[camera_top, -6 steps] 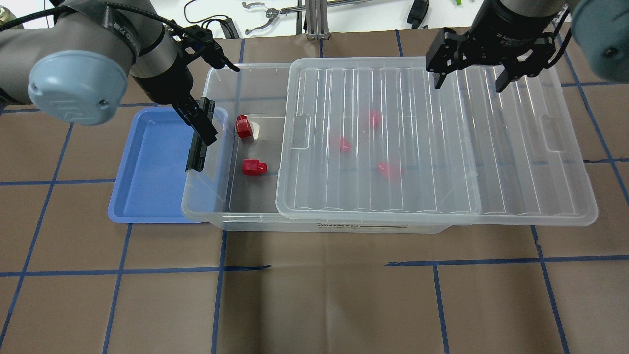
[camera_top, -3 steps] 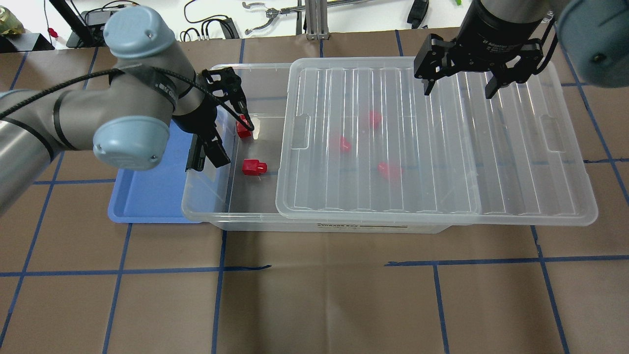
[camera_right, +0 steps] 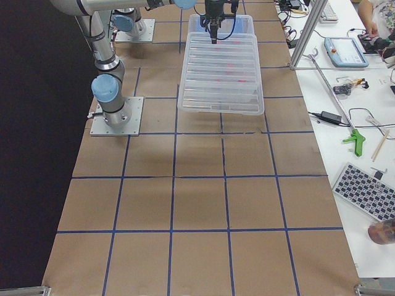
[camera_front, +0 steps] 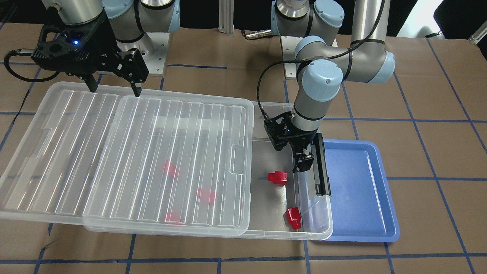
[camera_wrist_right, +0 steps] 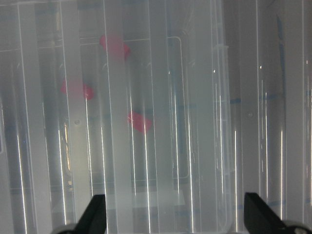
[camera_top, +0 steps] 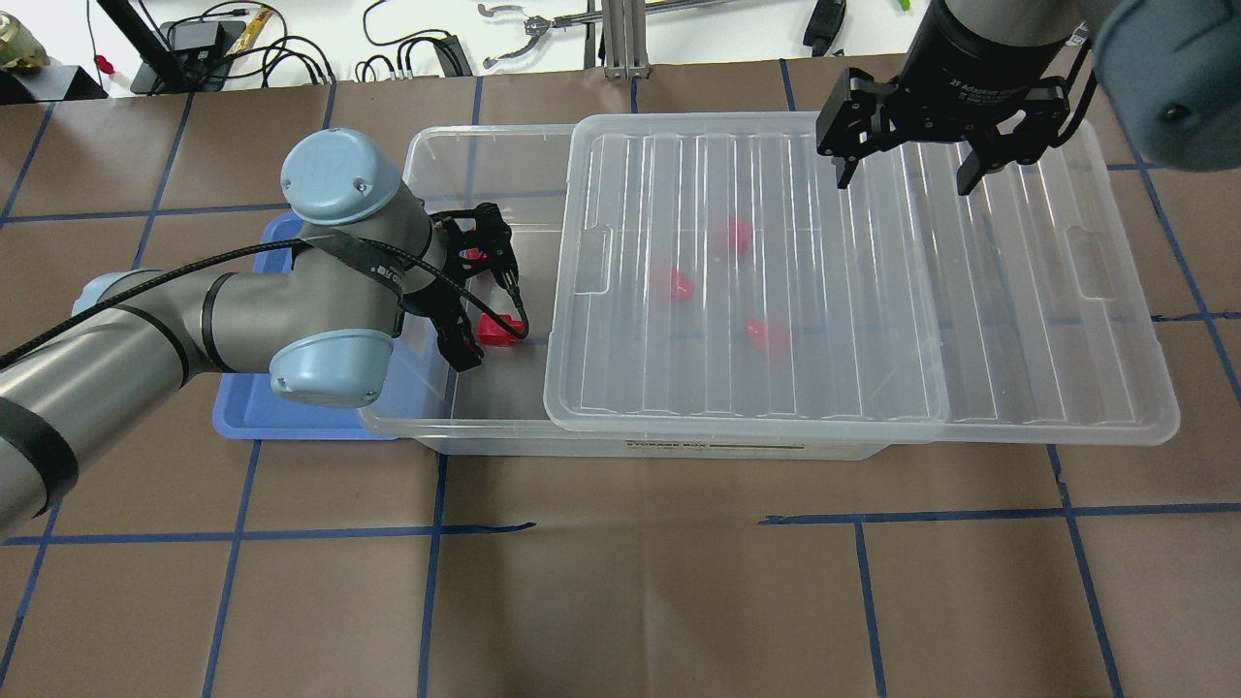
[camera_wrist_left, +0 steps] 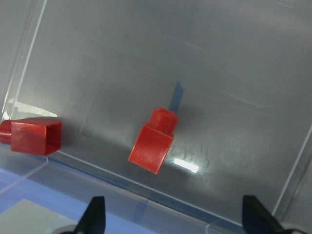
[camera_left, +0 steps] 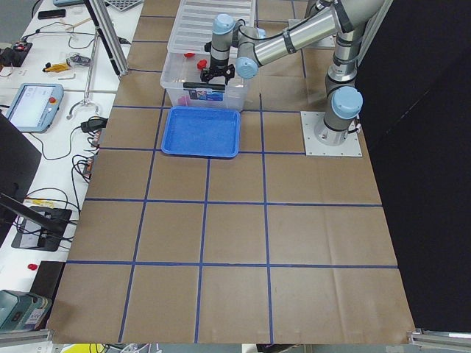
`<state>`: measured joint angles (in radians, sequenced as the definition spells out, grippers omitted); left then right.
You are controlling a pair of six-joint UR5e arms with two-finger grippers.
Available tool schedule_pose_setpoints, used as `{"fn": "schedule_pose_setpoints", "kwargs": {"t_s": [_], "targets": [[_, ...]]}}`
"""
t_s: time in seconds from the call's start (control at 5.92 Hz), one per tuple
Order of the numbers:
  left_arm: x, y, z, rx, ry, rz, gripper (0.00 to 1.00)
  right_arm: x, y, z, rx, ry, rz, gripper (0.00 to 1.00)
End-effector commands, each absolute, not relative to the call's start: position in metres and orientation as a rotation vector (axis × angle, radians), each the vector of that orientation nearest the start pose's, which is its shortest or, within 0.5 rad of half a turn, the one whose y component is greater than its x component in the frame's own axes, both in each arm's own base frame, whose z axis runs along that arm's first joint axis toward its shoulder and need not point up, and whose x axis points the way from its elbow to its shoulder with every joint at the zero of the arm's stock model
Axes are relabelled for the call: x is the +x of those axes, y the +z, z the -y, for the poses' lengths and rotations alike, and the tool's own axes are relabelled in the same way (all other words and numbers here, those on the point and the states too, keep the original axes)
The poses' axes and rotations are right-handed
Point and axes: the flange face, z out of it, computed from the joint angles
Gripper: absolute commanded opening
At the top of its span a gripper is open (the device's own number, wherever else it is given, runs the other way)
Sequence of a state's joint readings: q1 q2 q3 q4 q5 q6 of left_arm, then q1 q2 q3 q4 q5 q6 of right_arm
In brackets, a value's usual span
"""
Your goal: Place red block in blue tray from box
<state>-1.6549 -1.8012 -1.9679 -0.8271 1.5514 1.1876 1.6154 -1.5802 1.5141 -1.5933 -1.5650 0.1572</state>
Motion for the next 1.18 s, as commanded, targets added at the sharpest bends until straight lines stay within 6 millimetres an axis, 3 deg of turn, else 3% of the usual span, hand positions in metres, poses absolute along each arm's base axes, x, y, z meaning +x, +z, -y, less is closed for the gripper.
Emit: {"fn": "schedule_pose_setpoints", "kwargs": {"t_s": [0.0, 0.17, 0.51, 1.01], "targets": [[-0.184, 0.245, 0.517, 1.946, -0.150, -2.408, 0.97, 0.154, 0.521, 0.489, 0.174, -0.135, -3.133, 1.00], [-0.185, 0.240, 0.520, 2.027, -0.142, -2.342, 0.97, 0.154, 0.521, 0.489, 0.174, -0.135, -3.133, 1.00], [-0.188, 0.232, 0.551, 2.083, -0.131, -2.297, 0.96, 0.154, 0.520, 0.489, 0.174, -0.133, -3.133, 1.00], [-0.189, 0.211, 0.557, 2.103, -0.069, -2.319, 0.97, 0.154, 0.517, 0.489, 0.169, -0.124, -3.135, 1.00]]}}
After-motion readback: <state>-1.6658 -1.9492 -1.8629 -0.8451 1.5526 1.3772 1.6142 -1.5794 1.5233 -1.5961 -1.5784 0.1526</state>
